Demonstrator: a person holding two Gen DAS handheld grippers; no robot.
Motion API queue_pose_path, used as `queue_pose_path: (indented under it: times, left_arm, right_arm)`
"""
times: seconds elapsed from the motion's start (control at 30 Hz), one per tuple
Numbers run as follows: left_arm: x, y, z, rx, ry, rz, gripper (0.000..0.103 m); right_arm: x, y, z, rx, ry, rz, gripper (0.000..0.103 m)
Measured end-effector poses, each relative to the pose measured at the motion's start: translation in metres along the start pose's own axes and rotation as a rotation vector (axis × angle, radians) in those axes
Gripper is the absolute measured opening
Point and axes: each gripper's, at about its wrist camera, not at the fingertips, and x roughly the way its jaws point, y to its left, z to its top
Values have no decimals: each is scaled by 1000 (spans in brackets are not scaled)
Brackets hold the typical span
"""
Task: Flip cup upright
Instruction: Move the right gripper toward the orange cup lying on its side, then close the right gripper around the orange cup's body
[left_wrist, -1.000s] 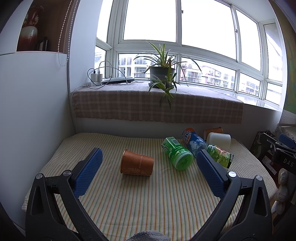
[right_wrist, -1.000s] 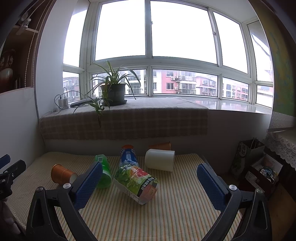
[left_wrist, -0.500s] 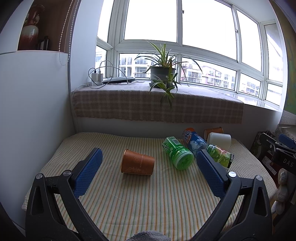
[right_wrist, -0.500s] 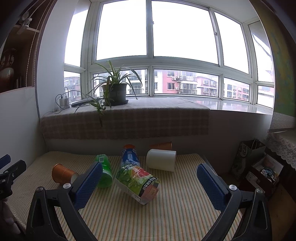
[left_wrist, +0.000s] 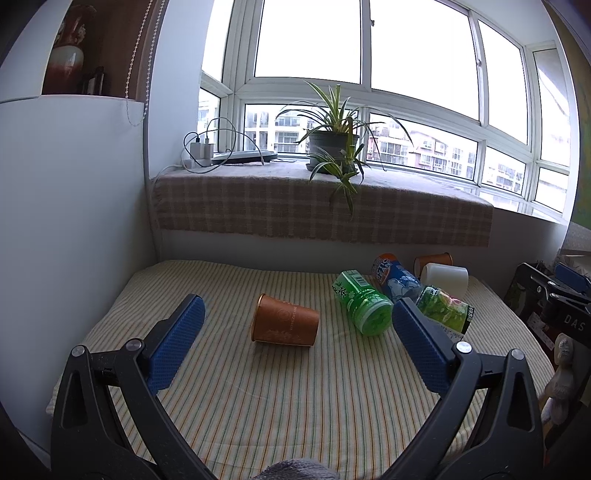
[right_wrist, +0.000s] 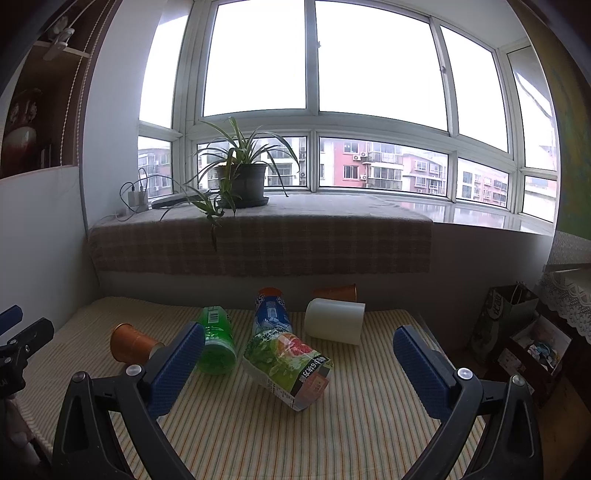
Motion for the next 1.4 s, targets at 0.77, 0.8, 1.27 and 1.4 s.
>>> queue_pose_path:
  times: [0.77, 0.8, 1.27, 1.4]
  left_arm:
    - [-10, 85, -31, -109, 116, 127, 103]
    - [-11, 88, -33, -113, 119, 132, 103]
    - [-22, 120, -50, -183, 169, 188, 103]
    - [-24, 128, -53, -200, 177, 207, 103]
  right_arm:
    - [105, 139, 9, -426, 284, 599, 103]
    - [109, 149, 8, -473, 299, 622, 103]
    - [166, 231, -21, -848, 483, 716, 97]
    - [184, 247, -29, -923, 539, 716, 95]
